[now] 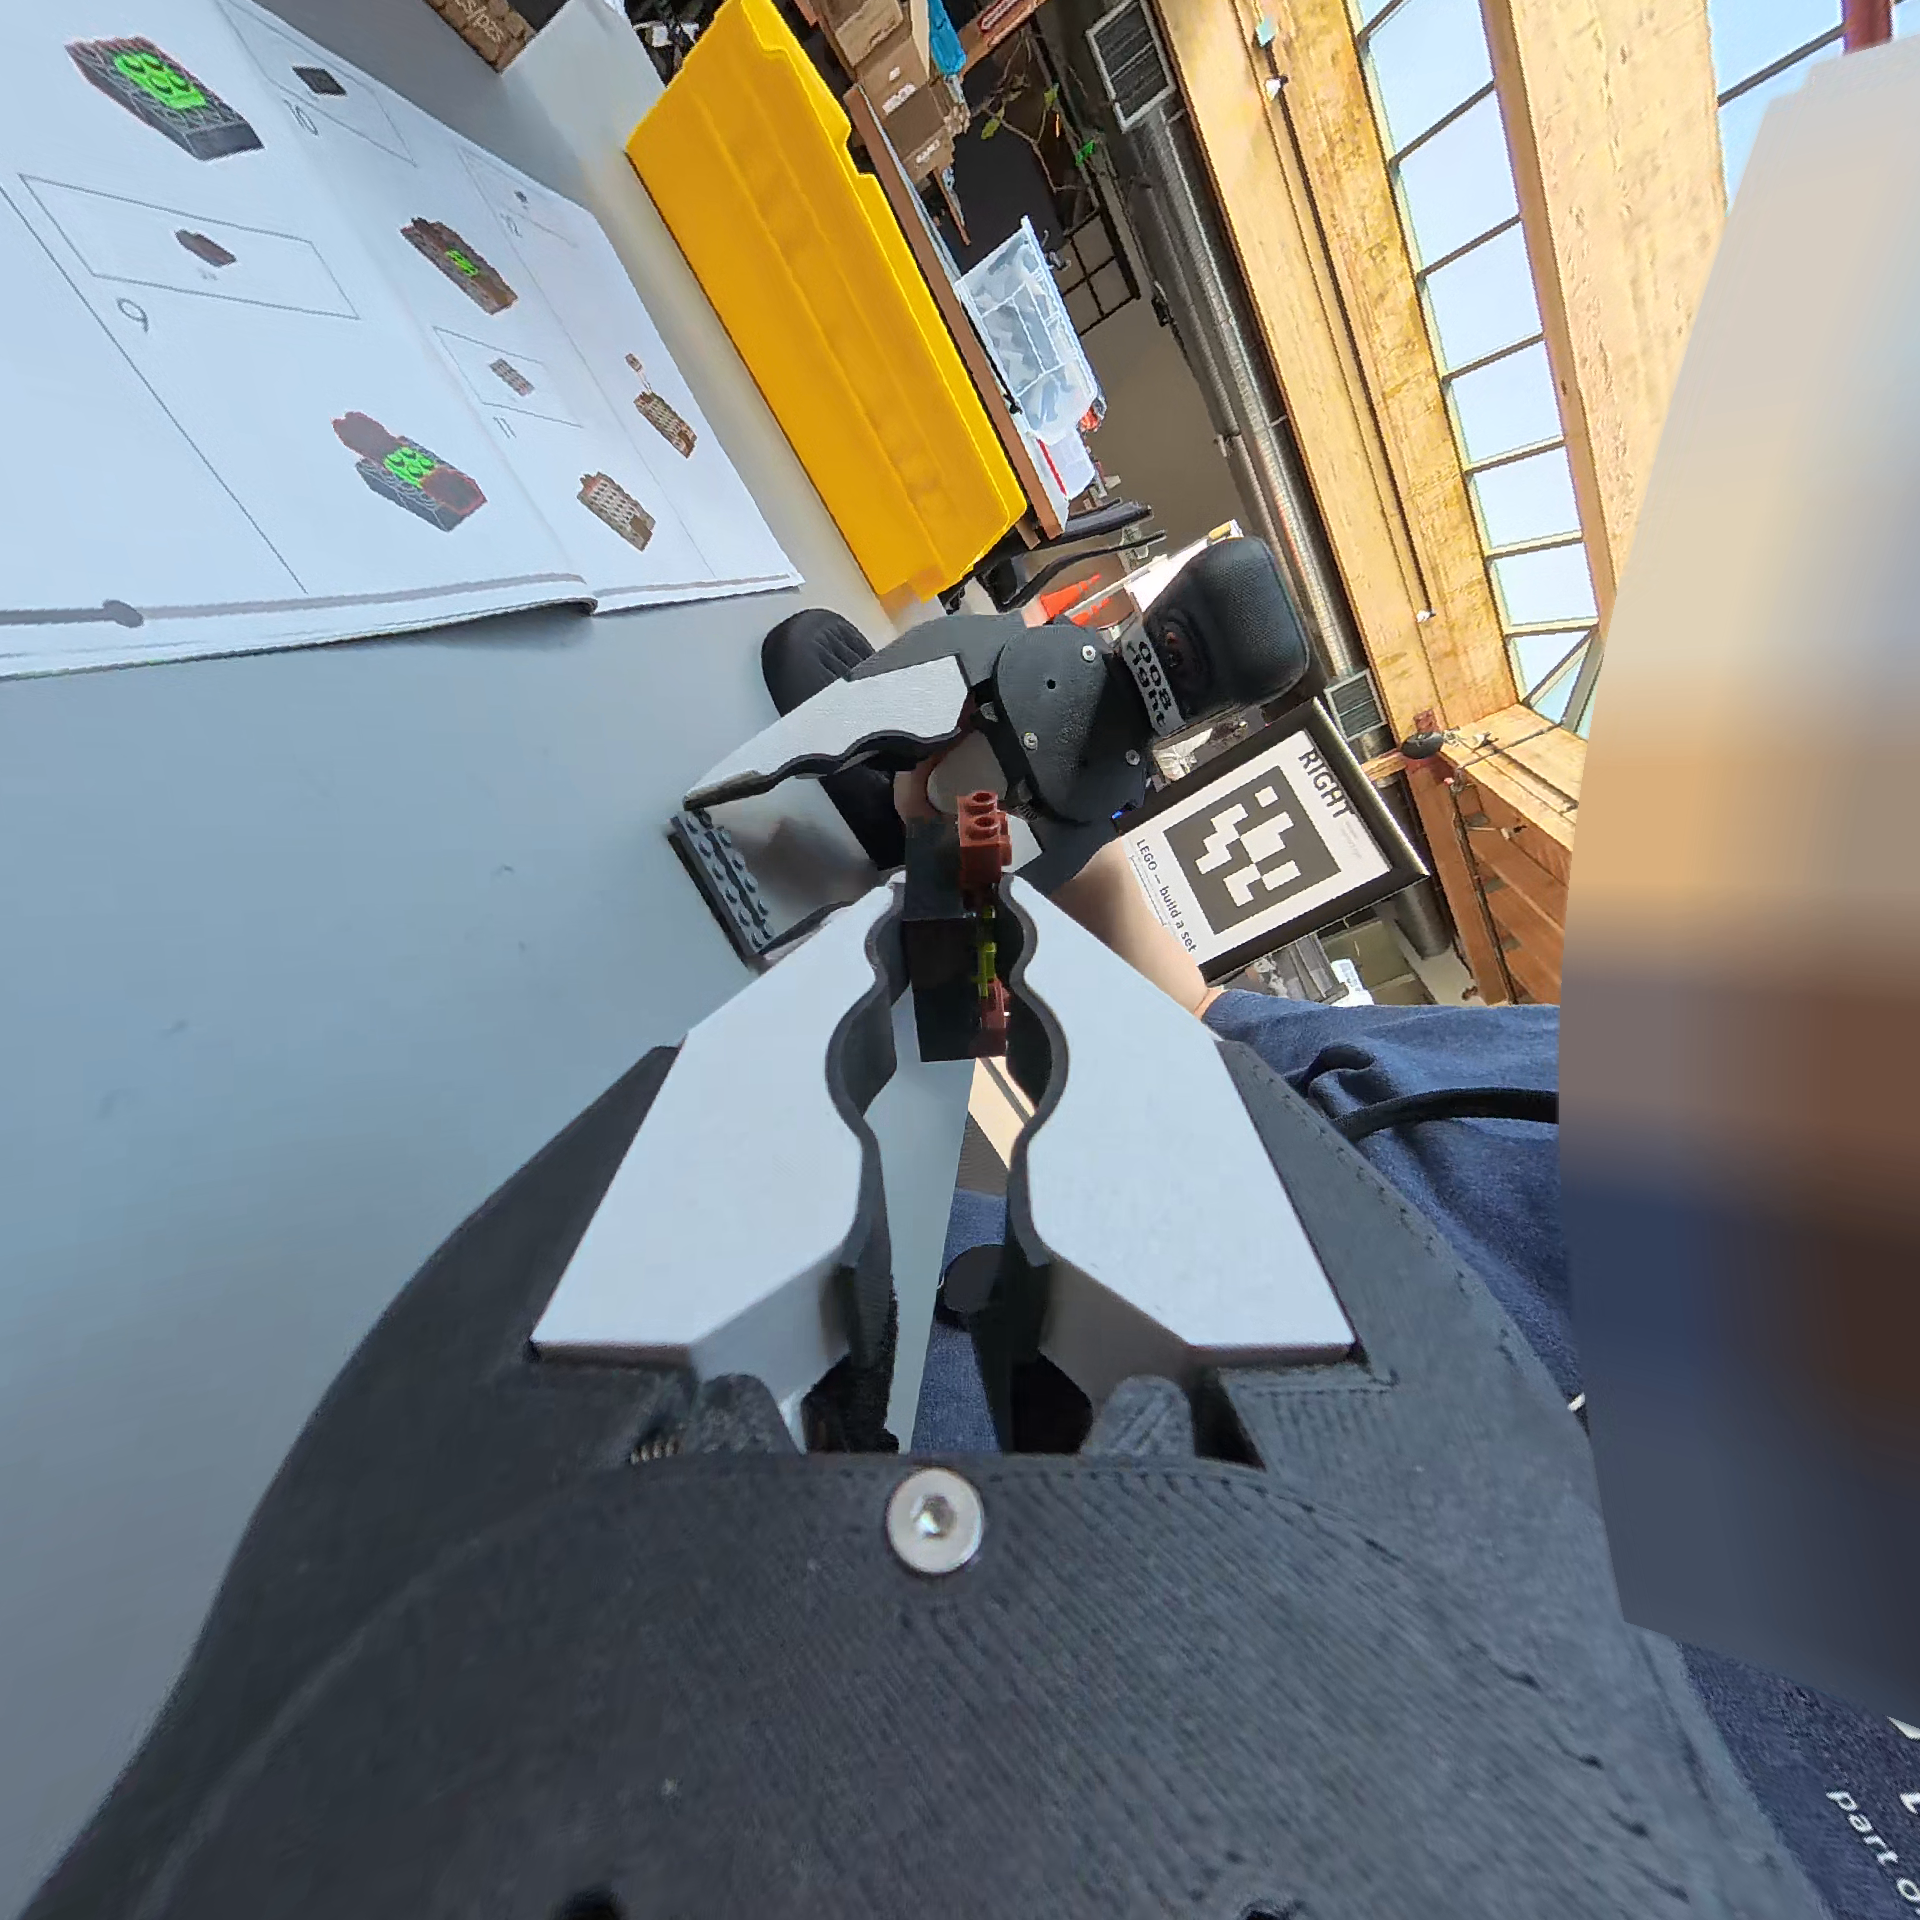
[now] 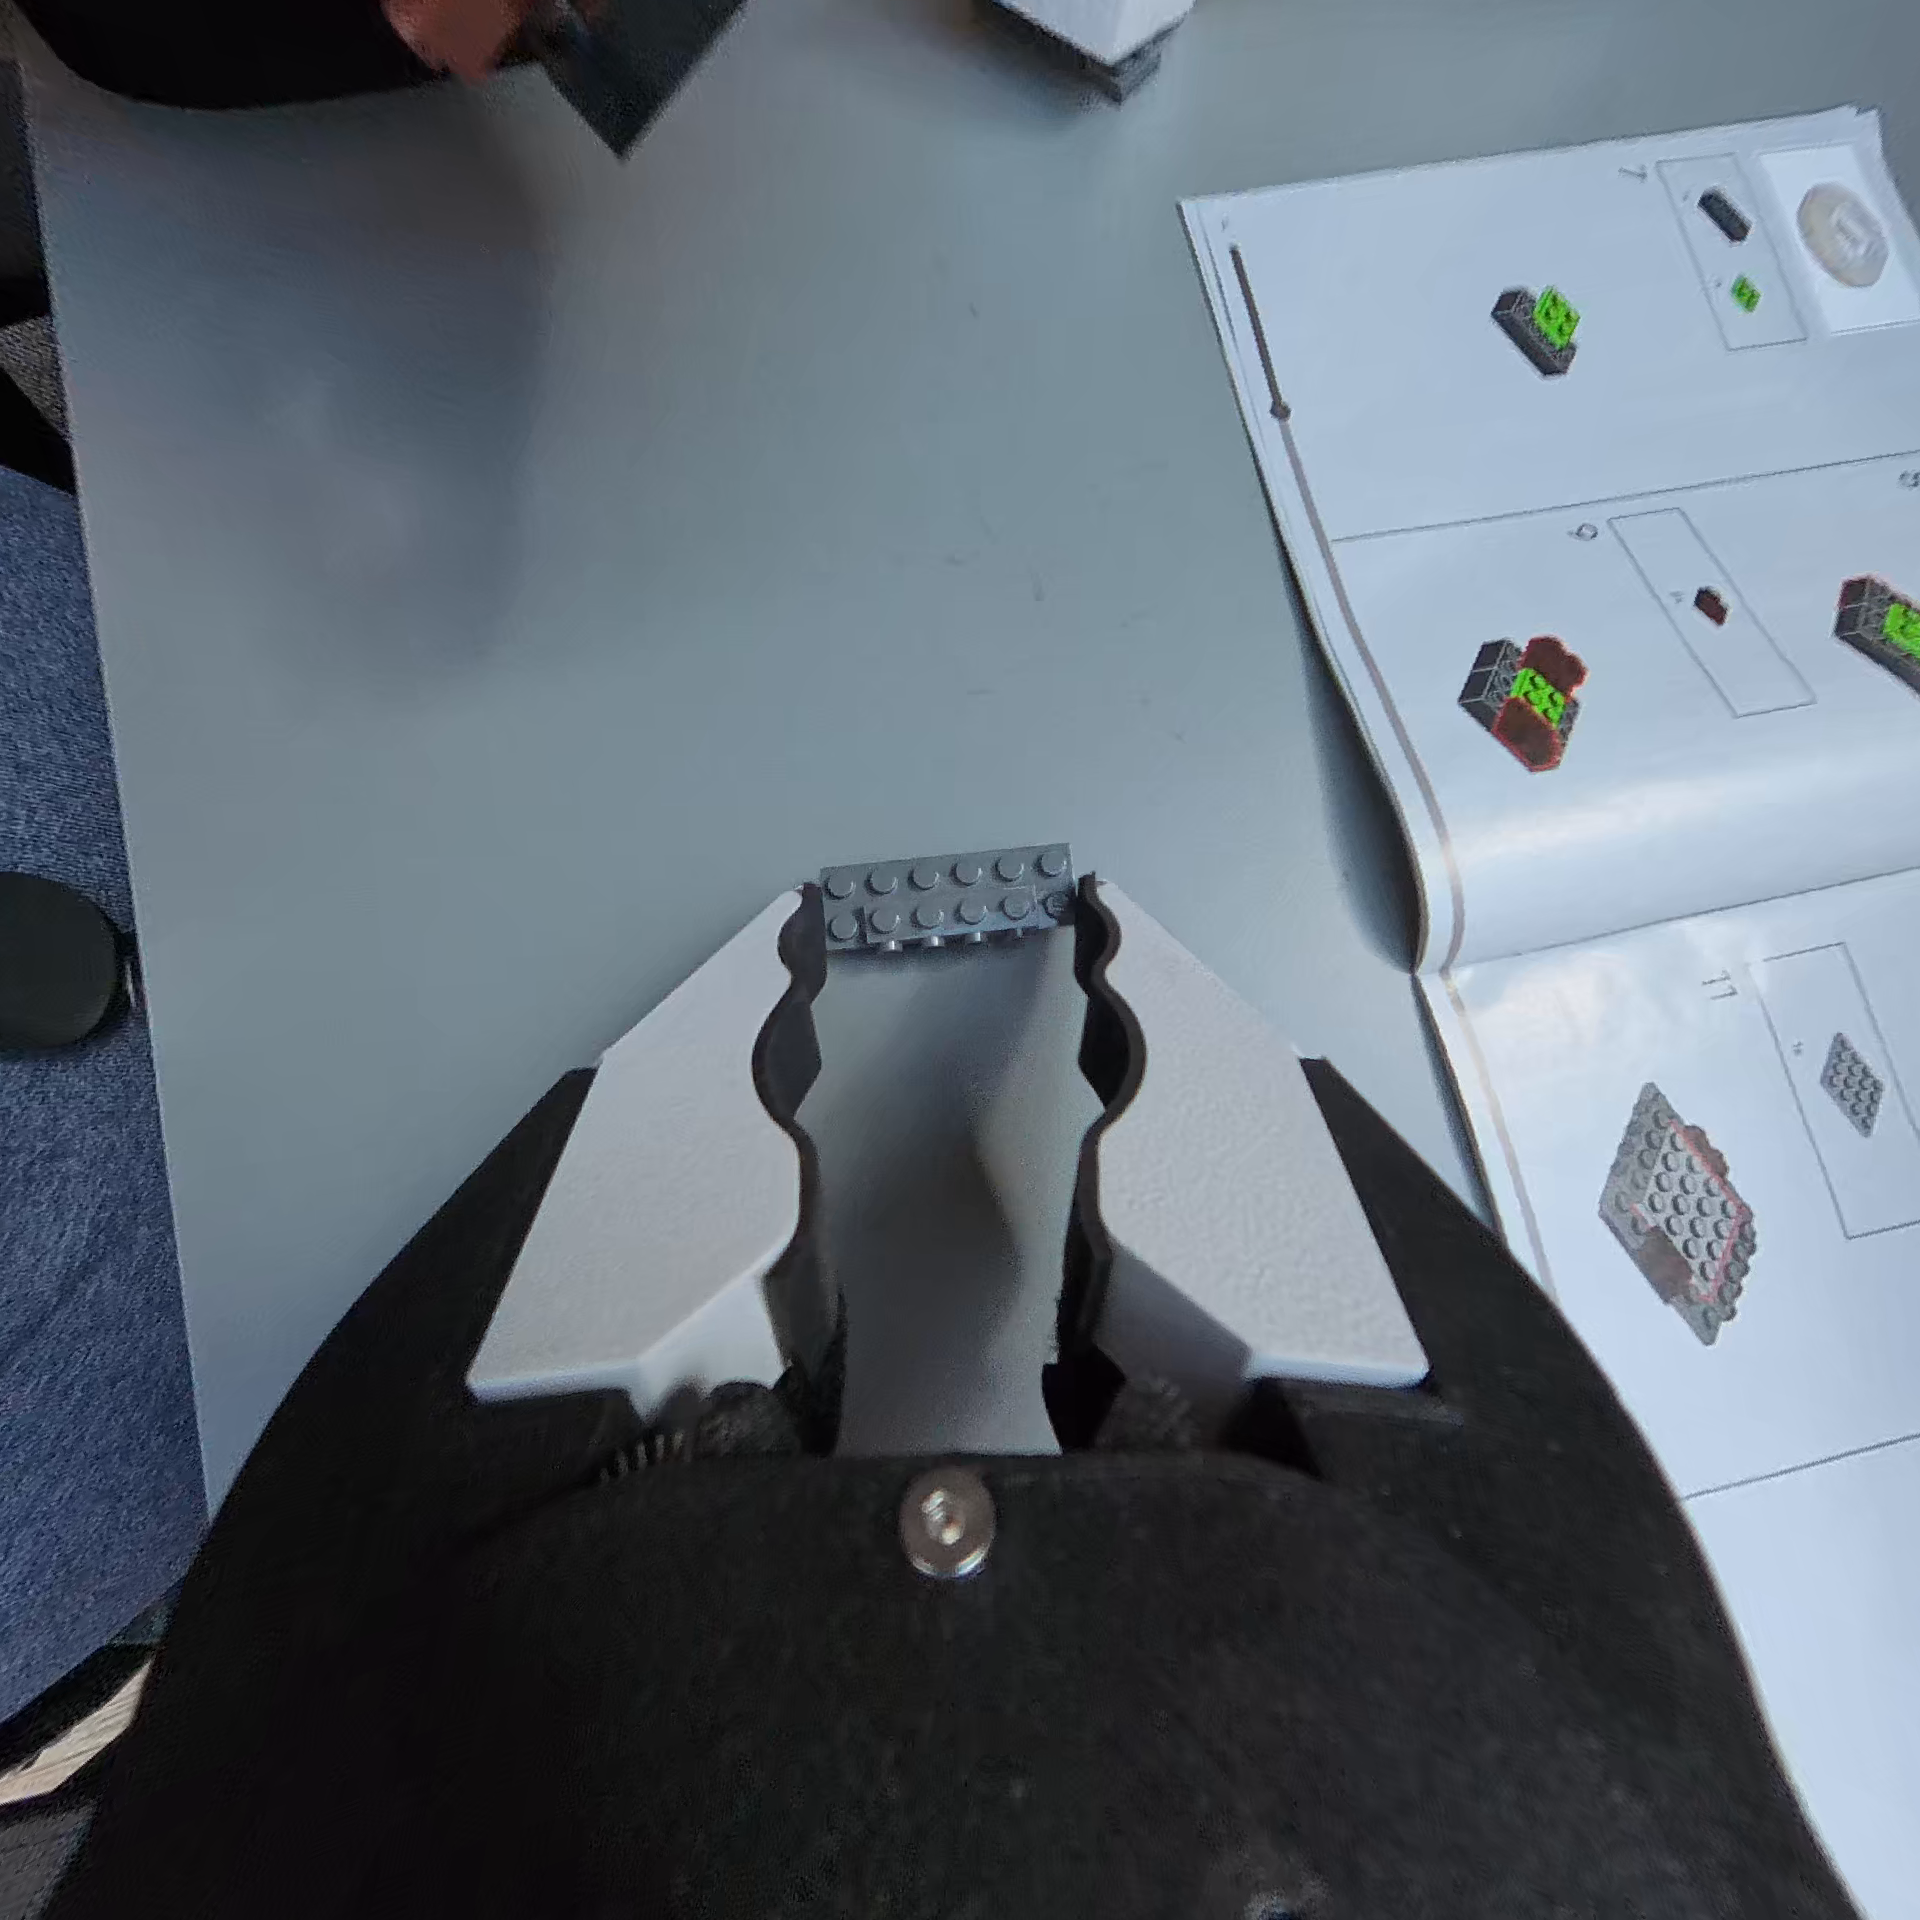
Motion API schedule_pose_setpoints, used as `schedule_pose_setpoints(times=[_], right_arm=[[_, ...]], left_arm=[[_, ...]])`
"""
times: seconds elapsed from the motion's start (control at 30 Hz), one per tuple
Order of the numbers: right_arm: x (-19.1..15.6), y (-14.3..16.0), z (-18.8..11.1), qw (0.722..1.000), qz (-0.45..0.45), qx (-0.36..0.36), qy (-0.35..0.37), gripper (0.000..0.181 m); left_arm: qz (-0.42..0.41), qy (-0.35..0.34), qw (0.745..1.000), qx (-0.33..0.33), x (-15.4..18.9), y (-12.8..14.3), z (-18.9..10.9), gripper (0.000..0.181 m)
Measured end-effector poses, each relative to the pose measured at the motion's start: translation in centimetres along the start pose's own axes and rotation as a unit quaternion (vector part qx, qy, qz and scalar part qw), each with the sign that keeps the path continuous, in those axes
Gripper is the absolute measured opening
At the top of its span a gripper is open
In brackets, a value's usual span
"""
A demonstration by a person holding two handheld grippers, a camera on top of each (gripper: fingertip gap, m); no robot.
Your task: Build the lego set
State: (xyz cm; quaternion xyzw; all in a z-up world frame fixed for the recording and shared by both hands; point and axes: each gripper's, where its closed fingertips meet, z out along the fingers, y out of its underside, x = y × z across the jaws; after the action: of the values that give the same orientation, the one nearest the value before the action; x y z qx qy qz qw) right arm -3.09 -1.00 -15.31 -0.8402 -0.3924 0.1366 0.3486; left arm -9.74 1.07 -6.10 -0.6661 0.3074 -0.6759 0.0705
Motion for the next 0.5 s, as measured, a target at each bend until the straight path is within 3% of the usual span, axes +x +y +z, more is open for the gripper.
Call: schedule_pose_setpoints(times=[0.03,0.17,0.5], right_arm=[[-0.5,-1.2,-0.6,0.999,-0.016,0.030,-0.007,0.048],[-3.2,-8.2,-5.0,0.981,-0.086,0.167,-0.041,0.048],[-3.2,-8.6,-4.1,0.984,-0.157,0.086,-0.023,0.048]], left_arm=[[-0.011,0.002,1.000,-0.003,-0.1,0.2,0.1,0.013],[-0.056,0.019,0.998,-0.007,-0.1,0.7,0.9,0.013],[-0.095,0.047,0.994,-0.013,-0.1,1.9,2.9,0.013]])
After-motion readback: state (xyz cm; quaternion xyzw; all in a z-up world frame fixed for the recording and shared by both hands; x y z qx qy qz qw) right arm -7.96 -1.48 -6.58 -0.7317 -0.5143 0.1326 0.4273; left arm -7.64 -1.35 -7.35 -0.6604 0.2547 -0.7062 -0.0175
